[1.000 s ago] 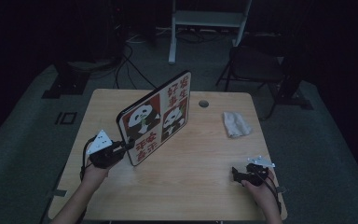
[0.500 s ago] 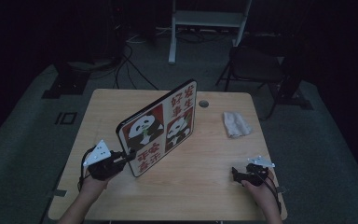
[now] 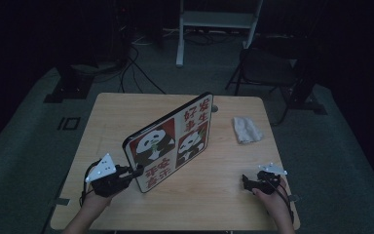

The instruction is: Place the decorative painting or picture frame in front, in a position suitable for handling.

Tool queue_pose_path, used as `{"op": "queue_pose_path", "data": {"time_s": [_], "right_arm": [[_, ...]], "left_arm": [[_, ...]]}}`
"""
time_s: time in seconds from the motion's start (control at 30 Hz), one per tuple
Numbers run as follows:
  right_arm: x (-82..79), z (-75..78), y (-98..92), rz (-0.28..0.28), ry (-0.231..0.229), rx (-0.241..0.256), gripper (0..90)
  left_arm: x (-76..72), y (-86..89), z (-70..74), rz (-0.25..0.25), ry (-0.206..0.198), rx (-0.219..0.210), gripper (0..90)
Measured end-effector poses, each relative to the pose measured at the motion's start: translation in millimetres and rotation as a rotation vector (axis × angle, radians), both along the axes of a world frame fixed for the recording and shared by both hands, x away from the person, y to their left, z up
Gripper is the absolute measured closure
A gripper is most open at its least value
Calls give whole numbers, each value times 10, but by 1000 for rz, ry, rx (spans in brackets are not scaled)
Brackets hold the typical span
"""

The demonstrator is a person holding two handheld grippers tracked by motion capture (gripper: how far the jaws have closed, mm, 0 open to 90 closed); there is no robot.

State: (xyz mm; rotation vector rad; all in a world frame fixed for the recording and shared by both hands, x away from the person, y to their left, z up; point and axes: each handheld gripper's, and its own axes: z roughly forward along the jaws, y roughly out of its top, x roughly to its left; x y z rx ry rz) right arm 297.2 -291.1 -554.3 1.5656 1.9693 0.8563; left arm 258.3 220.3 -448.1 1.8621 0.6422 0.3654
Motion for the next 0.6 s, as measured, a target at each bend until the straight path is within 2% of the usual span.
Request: {"op": "queue_pose_path", "data": {"time_s": [0.27,0.43,0.6], "right_arm": [[-1,1,0,0,1,0,107],[0,1,0,0,1,0,106],[0,1,0,0,1,0,107]], "left_arm": [[-81,7,-1,-41,13,-9,788],[-131,-17,10,-69,-4,13,786],[-142,-37,6,-92,2,6,786]]}}
